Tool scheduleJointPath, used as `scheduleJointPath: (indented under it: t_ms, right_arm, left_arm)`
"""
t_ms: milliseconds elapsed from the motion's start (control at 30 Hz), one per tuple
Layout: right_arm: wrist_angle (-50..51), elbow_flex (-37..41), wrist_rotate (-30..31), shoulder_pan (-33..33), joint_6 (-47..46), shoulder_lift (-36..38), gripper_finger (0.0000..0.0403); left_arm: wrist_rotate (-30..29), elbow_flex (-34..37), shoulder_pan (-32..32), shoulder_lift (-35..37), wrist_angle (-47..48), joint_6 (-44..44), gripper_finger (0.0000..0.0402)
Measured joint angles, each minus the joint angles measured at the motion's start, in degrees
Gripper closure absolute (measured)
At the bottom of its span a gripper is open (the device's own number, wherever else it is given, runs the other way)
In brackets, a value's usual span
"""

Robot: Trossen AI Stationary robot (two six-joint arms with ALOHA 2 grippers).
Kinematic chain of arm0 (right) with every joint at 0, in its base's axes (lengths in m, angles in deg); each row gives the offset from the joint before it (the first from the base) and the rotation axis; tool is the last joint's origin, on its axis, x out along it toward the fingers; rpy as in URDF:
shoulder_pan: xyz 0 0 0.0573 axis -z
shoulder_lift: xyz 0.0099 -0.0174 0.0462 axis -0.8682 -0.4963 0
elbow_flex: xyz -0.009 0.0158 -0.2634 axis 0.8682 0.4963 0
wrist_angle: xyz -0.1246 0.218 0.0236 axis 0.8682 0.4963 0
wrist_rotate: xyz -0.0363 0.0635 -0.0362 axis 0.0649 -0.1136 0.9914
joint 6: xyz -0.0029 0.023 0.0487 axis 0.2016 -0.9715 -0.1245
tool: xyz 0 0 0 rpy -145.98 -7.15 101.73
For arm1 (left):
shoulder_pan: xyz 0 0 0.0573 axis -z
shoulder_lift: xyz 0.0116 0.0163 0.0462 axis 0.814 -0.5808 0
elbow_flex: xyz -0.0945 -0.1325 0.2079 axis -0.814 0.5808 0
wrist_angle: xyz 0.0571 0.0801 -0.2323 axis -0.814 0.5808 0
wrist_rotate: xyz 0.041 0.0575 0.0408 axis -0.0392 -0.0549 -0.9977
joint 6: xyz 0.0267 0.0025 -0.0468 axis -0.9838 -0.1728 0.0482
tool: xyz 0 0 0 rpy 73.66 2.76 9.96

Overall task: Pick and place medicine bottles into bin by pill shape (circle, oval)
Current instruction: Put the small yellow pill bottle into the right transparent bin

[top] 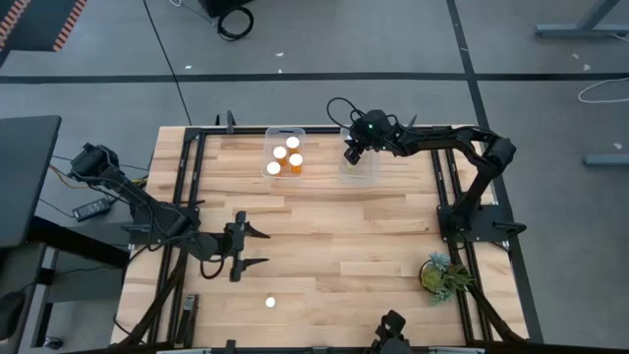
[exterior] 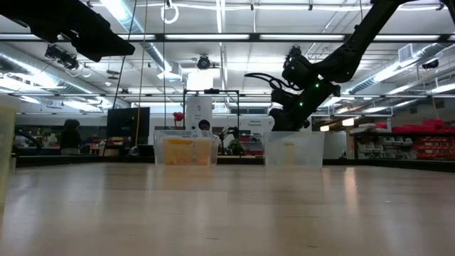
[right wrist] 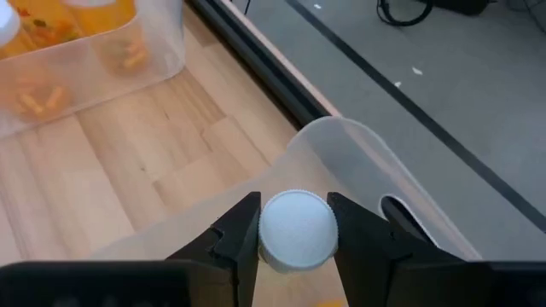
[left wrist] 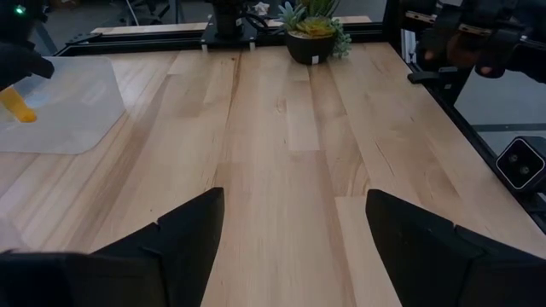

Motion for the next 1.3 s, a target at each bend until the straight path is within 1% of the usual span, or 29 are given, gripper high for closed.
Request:
scheduleJointPath:
  t_ms: [267,567,1000,1100,1300]
  right_arm:
    - [1.1,0.0,-1.7,-0.2,-0.6,0.0,0.0267]
    - [3.1,0.0,-1.7,-0.2,-0.6,0.0,0.0250]
    - [3.2,0.0,-1.7,-0.2,-0.4,0.0,0.0246]
    - [3.2,0.0,-1.7,-0.2,-0.4,0.0,0.0236]
    - [3.2,0.0,-1.7,-0.2,-0.3,0.0,0.0197]
  left_arm:
    - [0.0,0.0,0.0,0.0,0.0,0.0,0.0108]
    - [0.0,0.0,0.0,0.0,0.0,0.0,0.0108]
    - [0.0,0.0,0.0,0.0,0.0,0.0,0.0108]
    - [0.0,0.0,0.0,0.0,0.0,0.0,0.0108]
    - [0.0,0.0,0.0,0.0,0.0,0.0,0.0108]
